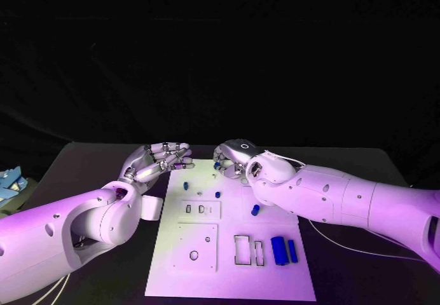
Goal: Assemble the parts on the task board
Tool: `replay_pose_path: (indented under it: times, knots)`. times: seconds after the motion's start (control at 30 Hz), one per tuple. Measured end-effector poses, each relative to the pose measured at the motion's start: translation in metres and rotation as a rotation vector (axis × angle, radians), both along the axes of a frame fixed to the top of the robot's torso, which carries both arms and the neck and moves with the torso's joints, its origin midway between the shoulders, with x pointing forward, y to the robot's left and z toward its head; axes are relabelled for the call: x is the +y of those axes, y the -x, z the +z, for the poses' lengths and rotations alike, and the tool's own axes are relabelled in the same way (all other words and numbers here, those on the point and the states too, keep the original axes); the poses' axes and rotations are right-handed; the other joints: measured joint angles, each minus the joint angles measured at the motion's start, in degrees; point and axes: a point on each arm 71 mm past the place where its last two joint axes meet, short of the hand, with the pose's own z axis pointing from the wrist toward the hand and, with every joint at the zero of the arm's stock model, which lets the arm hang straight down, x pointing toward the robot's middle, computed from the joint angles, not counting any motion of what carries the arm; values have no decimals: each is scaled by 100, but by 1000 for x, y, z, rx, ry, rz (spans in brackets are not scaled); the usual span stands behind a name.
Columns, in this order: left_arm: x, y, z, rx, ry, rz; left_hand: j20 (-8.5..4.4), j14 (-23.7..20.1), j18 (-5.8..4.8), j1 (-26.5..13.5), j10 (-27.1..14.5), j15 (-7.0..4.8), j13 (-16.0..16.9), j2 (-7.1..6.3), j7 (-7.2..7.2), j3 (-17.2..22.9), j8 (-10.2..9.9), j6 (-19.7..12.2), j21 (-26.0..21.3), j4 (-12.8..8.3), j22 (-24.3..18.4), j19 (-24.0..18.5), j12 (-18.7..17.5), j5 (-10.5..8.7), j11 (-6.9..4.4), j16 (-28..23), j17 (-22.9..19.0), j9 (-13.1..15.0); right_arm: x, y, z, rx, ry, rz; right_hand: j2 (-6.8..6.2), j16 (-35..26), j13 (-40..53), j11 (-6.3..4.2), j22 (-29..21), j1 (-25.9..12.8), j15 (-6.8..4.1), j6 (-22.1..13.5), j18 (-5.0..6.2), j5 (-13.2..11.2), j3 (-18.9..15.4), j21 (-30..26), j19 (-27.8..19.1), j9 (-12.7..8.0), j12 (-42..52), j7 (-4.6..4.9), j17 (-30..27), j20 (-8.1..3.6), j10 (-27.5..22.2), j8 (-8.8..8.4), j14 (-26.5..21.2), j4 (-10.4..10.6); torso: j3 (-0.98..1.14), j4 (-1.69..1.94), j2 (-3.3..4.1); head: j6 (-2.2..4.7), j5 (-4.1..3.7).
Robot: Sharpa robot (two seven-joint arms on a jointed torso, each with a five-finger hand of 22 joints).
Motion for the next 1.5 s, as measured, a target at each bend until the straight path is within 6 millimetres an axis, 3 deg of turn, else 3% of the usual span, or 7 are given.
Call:
replay_pose_path:
  times: [0.43, 0.63, 0.77, 0.93, 1.03, 1.17, 1.5]
  knots:
    - [1, -1, 0, 1, -1, 2, 0, 0, 0, 0, 0, 0, 0, 0, 0, 0, 0, 0, 0, 0, 0, 0, 0, 0, 0, 0, -1, 0, -7, 2, 0, 10, -7, -6, -57, 7, -68, 56, -2, -57, 28, -157, 0, 0, -16, -22, -28, -8, -51, 39, -30, 28, -114, -147, -12, 17, 4, -7, -2, -6, 10]
    - [5, -2, 0, 1, -6, 11, 0, 0, -1, 0, 0, 0, 0, 0, 0, 0, 0, 0, 0, 0, 0, 0, 0, 0, 0, 0, -1, 0, -35, 10, 10, 10, -30, -22, -64, 51, -61, 31, 89, -63, 28, -151, 1, 0, -35, -9, -28, 31, 25, 33, -9, 28, 11, -147, -12, 81, 3, -35, -15, 26, -18]
    - [8, -4, 0, 0, -10, 20, 0, 0, -1, 0, -21, 0, 0, 0, 0, 0, 0, 0, 0, 0, 0, 0, 0, 0, 21, 0, 7, 1, -66, 17, 30, 17, -76, -56, -206, 139, 109, -55, 283, -201, 28, -97, 1, 140, -181, 140, 50, 74, 359, 22, 112, -3, 498, -199, -12, 199, 3, -65, -38, 53, -31]
    - [11, -5, 0, -1, -13, 28, 0, 0, -1, 0, -21, 0, 0, 0, 0, 0, 0, 0, 0, 0, 0, 0, 0, 0, 21, 0, 7, 1, -104, 24, 45, 90, -141, -129, -353, 291, 1452, -203, 611, -168, -101, -340, 0, 327, -757, 339, 175, 309, 1915, -94, 231, -128, 696, -132, -10, 293, -2, -104, -71, 79, -43]
    - [13, -6, 0, -1, -15, 31, 0, 0, -1, 0, -21, 0, 0, 0, 0, 0, 0, 0, 0, 0, 0, 0, 0, 0, 21, 0, 7, 1, -122, 26, 45, 160, -163, -172, -322, 502, 3481, -196, 940, -136, -101, -546, -97, 379, -1059, 535, 300, 554, 4099, -70, 232, -80, 580, 86, -10, 463, -5, -125, -87, 85, -50]
    - [13, -6, 0, -1, -16, 33, 0, 0, -1, 0, -21, 0, 0, 0, 0, 0, 0, 0, 0, 0, 0, 0, 0, 0, 21, 0, 7, 1, -134, 25, 41, 232, -180, -210, -305, 626, 4637, -159, 1151, -30, -100, -640, -97, 413, -1168, 662, 355, 673, 5327, -49, 232, -64, 825, 206, -11, 565, 1, -146, -101, 92, -51]
    - [15, -7, -1, 0, -18, 36, 0, 0, -1, 0, -21, 0, 0, 0, 0, 0, 0, 0, 0, 0, 0, 0, 0, 0, 21, 0, 6, 1, -138, 21, 24, 313, -181, -245, -285, 672, 5103, -133, 1299, -10, -78, -762, -95, 436, -1228, 753, 405, 732, 5830, -31, 231, -54, 926, 237, 9, 625, 10, -144, -106, 80, -44]
